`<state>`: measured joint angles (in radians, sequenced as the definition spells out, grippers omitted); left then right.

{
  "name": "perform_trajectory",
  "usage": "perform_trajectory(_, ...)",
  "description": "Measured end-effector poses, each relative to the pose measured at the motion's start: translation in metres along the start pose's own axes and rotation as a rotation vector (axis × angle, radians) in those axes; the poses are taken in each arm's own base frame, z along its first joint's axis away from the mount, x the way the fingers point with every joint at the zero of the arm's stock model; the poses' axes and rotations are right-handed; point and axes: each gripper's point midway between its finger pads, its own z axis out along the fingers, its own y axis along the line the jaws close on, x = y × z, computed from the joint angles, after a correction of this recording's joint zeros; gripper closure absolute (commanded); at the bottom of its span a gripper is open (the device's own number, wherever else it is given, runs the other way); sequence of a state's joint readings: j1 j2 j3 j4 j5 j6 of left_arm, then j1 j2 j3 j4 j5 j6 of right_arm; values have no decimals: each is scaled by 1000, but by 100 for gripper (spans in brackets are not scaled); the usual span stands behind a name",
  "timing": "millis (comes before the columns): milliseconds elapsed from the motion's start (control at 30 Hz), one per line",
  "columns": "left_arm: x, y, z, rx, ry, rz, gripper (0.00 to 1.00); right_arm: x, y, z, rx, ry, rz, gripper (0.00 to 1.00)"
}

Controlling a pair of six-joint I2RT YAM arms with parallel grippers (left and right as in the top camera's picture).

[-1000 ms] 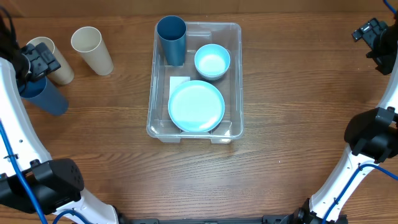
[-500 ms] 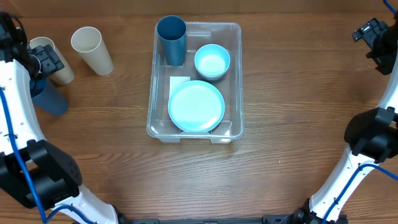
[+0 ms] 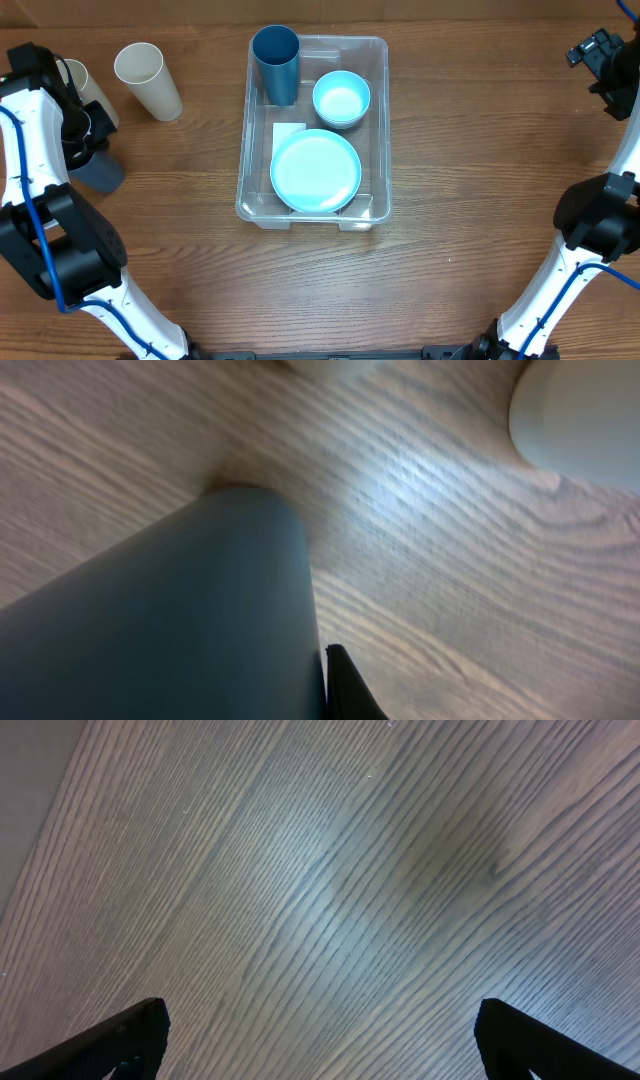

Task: Pack container
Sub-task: 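Move the left gripper to the second dark-blue cup and grasp it, then drop the dark-blue cup into the first dark-blue cup in the bin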

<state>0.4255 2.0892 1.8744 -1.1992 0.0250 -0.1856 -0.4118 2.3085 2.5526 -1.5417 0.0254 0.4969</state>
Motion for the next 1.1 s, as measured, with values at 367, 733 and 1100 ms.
perform_trajectory(367, 78, -126, -253, 315, -469, 342, 96, 0, 0, 0, -1, 0, 0, 0)
perform_trajectory(733, 111, -306, -255, 485, -655, 720, 96, 0, 0, 0, 0, -1, 0, 0)
perform_trajectory(1100, 89, -340, -192, 443, -604, 727, 96, 0, 0, 0, 0, 0, 0, 0)
